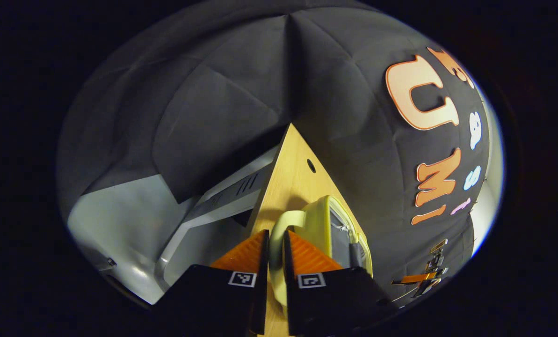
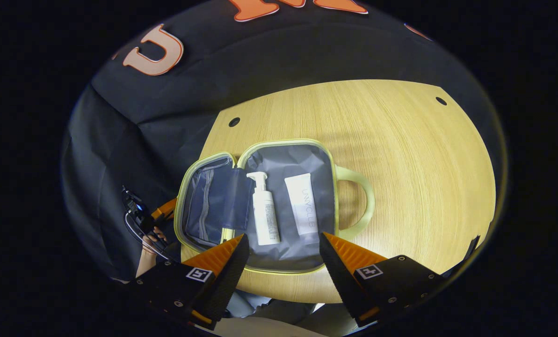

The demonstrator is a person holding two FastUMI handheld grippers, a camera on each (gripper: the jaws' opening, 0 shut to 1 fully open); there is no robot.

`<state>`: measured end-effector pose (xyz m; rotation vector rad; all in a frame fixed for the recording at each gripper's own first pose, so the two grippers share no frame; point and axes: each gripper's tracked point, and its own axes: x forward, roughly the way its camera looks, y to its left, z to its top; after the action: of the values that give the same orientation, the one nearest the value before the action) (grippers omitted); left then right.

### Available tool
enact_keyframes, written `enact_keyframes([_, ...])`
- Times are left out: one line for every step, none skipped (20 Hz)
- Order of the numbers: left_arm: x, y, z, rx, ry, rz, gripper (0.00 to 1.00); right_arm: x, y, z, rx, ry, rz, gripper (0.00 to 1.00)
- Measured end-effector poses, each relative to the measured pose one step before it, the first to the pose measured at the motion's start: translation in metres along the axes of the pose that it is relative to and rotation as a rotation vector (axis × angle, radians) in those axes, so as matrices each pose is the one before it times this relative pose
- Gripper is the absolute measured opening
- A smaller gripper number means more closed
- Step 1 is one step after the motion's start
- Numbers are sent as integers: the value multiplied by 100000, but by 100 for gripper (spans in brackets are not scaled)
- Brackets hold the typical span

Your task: First open the suitcase, pack the skin care products into it, and then close the suitcase.

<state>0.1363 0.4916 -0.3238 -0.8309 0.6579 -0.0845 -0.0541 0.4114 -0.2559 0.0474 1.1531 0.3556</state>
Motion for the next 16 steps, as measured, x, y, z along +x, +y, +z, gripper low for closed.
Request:
enact_keyframes([289,-92,-609,-761,138,1904,16,-85,-16,-34,751,-233,517,96])
enact_keyframes([-354,-395,442,538,-36,1073,13,-204,59,41,803,-60,863,96])
enact_keyframes([-188,-555,212,2541,-70,1030,11,-144,98,-96,639,-155,1022,96])
enact_keyframes([-265,-508,77,4075,478,1978,10,-59,70,25,307,-350,819,96])
enact_keyframes([-426,-499,165,4984,786,2614,10,-78,-5,-31,-108,-498,641,96])
enact_keyframes([-232,-878,274,3968,354,2224,10,-197,-118,179,-182,-768,263,96])
enact_keyframes([-412,-952,605,3141,54,1467,10,-420,-70,299,-207,-1141,635,96])
enact_keyframes([-663,-1079,797,2708,-666,828,10,-396,36,282,13,-1226,1017,96])
enact_keyframes([-861,-1114,1020,2590,-1112,210,10,-427,-54,263,225,-1102,1106,96])
enact_keyframes([-859,-1481,781,2750,-1313,-59,10,-499,-16,335,51,-1430,1217,96])
enact_keyframes([-868,-1713,1047,3112,-1019,207,10,-114,-134,137,-94,-1830,1064,96])
enact_keyframes([-954,-1547,914,3344,-829,-188,10,-504,-173,432,-60,-1481,1063,96])
enact_keyframes([-1039,-1855,786,3879,-690,225,10,-727,-221,514,-55,-1718,1197,96])
enact_keyframes([-748,-1982,964,4120,-1198,312,10,-702,-165,630,-245,-1892,1286,96])
enact_keyframes([-855,-2229,953,4237,-880,-262,10,-677,-220,545,-479,-1885,1672,96])
enact_keyframes([-718,-2593,913,4117,-906,-65,10,-590,-202,624,-259,-1737,1688,96])
